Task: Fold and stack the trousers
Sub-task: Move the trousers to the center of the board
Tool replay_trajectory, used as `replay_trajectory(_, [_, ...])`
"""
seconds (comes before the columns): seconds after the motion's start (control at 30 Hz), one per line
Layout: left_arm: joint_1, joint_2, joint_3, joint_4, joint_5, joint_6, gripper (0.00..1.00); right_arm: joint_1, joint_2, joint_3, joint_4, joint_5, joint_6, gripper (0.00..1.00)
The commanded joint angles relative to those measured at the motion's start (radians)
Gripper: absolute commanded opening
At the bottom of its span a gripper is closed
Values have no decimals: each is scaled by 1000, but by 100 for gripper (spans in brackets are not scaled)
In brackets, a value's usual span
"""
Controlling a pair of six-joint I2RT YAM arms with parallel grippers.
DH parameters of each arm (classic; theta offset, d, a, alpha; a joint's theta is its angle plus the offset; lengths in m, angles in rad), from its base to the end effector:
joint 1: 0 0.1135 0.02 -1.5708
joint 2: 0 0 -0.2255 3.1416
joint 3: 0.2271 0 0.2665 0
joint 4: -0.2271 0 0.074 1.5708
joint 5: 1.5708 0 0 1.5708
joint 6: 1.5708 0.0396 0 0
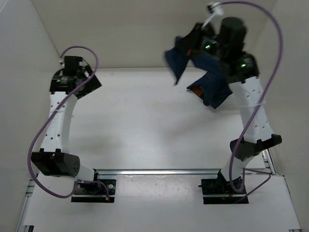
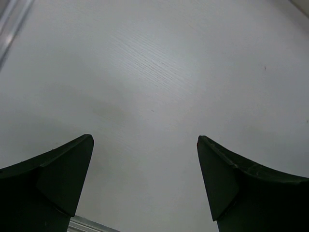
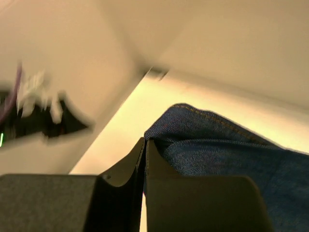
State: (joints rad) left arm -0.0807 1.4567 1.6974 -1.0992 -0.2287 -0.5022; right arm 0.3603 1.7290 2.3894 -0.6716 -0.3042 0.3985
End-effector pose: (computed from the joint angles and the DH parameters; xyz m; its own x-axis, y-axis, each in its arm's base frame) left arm 0.3055 -0.0157 0.3725 -0.6280 -0.4196 -0.6555 -0.4238 0.8908 -0.1642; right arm 0.3098 0.1294 0.5416 -0.2489 0.3018 -0.9203 -0.5643 0.7271 0.3911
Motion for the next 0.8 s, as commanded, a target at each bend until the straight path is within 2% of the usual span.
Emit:
replay_trajectory(0.0, [139,-93,61,-103,49,-52,100,247,-38,-206,-10,74,-47,0])
replay_trajectory(0.03, [200,-110,70,-103,49,-52,100,337,-57,-255,-10,127,-26,0])
replay_trajectory(0.07, [225,-119,70,-117,58,-52,100,368,-57,-348,1,128,-26,9])
replay_trajectory(0.13, [263,-136,70,-117,77,-52,100,423,-78,-398,-31,128,-26,48])
replay_trajectory(0.2, [275,-163,51,-108,88,-35,100,434,-132,-432,-96,216,-53,84])
replay_trajectory(0.23, [275,-164,39,-87,110,-21,100,422,-163,-482,-106,270,-64,89])
replay_trajectory(0.27, [275,-173,24,-87,152,2,100,399,-198,-518,-106,305,-64,92])
replay_trajectory(0.3, [275,-173,-11,-73,181,19,100,323,-235,-554,-106,325,-55,92])
replay_trajectory(0.33, [262,-173,-34,-58,216,37,100,271,-303,-591,-106,339,-43,89])
replay_trajectory(0.37, [247,-173,-56,-35,268,71,100,212,-336,-672,-106,350,-20,84])
replay_trajectory(0.4, [204,-162,-94,-34,294,88,100,95,-362,-712,-106,361,-9,73])
replay_trajectory(0.43, [181,-135,-113,-25,325,102,100,33,-400,-751,-118,370,-9,63])
replay_trajectory(0.47, [124,-119,-129,-25,356,112,100,-83,-410,-786,-118,370,3,63])
replay_trajectory(0.5, [124,-105,-149,-25,367,113,100,-136,-410,-817,-128,370,3,71])
replay_trajectory(0.53, [43,-96,-201,5,377,103,100,-183,-410,-872,-128,349,3,90])
replay_trajectory(0.6, [-58,-85,-257,56,377,67,100,-281,-378,-906,-128,309,-7,99])
replay_trajectory(0.63, [-161,-75,-303,85,390,27,100,-299,-332,-906,-128,285,-18,99])
replay_trajectory(0.77, [-352,10,-344,157,368,-27,100,-311,-194,-904,-97,162,-30,99])
